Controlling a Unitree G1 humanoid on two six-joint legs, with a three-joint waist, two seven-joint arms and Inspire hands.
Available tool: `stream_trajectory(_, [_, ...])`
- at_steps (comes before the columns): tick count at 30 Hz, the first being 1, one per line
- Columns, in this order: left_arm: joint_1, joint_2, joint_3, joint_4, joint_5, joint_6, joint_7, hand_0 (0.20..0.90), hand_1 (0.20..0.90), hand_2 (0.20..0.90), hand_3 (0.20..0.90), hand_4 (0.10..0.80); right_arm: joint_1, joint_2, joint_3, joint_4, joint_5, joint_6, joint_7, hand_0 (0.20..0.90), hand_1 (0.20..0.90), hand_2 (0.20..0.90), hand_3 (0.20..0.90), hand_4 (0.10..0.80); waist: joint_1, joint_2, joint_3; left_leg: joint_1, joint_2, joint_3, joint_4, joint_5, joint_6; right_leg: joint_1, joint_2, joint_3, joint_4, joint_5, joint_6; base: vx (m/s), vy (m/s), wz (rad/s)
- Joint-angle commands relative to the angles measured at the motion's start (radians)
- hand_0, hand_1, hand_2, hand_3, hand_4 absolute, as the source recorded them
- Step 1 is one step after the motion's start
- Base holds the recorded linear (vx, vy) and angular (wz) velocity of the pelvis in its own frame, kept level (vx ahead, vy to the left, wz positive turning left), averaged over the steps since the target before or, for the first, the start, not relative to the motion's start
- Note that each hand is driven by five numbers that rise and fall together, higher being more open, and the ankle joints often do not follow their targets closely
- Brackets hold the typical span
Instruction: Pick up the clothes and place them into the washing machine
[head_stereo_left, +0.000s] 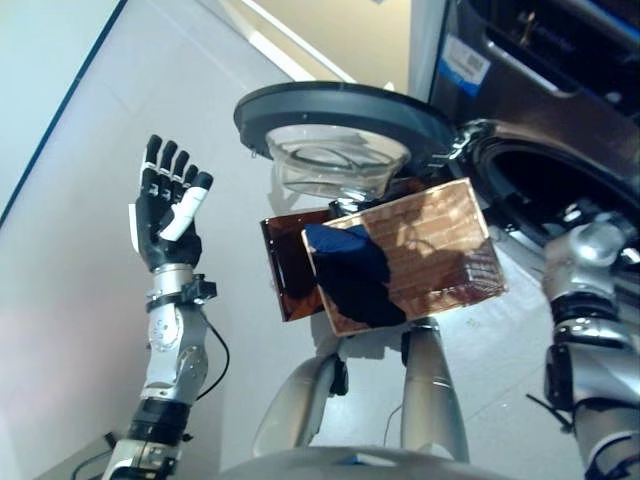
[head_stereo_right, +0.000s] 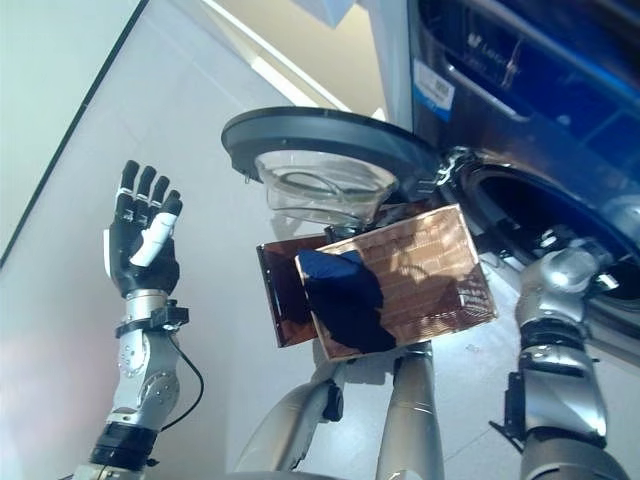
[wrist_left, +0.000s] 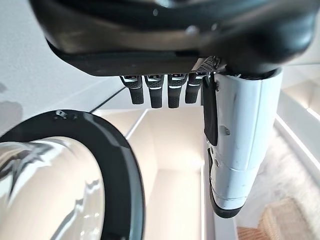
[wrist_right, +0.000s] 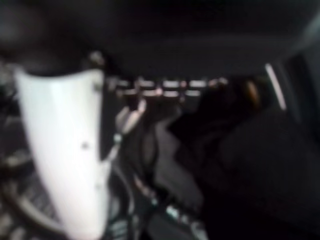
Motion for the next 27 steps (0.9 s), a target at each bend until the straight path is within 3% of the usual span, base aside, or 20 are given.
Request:
stream_trajectory(1, [0.004, 0.032, 0.069, 0.061, 0.037, -0.072, 0.005, 0.900, 0.900, 0.900, 0.900, 0.800, 0.097, -0.012, 0.067, -0.080, -0.111, -0.054, 0.039, 0.900, 0.900, 0.900, 0.900, 0.800, 0.021, -0.062, -0.141, 0.093, 0.003, 0.018, -0.009, -0.101, -0.090, 0.170, 0.043, -0.047, -0.232, 0.054, -0.018, 0.018, -0.031, 0.07])
stream_trajectory(5, [0.012, 0.024, 0.083, 0.119, 0.046, -0.050, -0.002, 0.900, 0.900, 0.900, 0.900, 0.800, 0.179, 0.052, 0.108, -0.088, -0.180, -0.025, 0.087, 0.900, 0.900, 0.900, 0.900, 0.800, 0.009, -0.098, -0.149, 0.151, 0.004, 0.008, -0.009, -0.111, -0.088, 0.267, 0.046, -0.061, -0.284, 0.058, -0.016, 0.044, -0.034, 0.02])
stream_trajectory(13, [0.032, 0.035, 0.106, 0.139, 0.080, -0.023, -0.020, 0.900, 0.900, 0.900, 0.900, 0.800, 0.288, 0.080, 0.214, -0.104, -0.267, 0.025, 0.206, 0.900, 0.900, 0.900, 0.900, 0.800, -0.005, -0.146, -0.143, 0.234, 0.012, 0.011, -0.009, -0.123, -0.085, 0.372, 0.049, -0.067, -0.320, 0.060, -0.012, 0.034, -0.015, -0.02])
stream_trajectory(27, [0.066, 0.029, 0.132, 0.229, 0.160, 0.011, -0.001, 0.900, 0.900, 0.900, 0.900, 0.800, 0.416, 0.173, 0.320, -0.152, -0.492, 0.070, 0.244, 0.900, 0.900, 0.900, 0.900, 0.800, -0.014, -0.234, -0.192, 0.420, 0.039, 0.012, -0.003, -0.157, -0.087, 0.588, 0.064, -0.095, -0.385, 0.040, -0.007, 0.079, -0.014, 0.01])
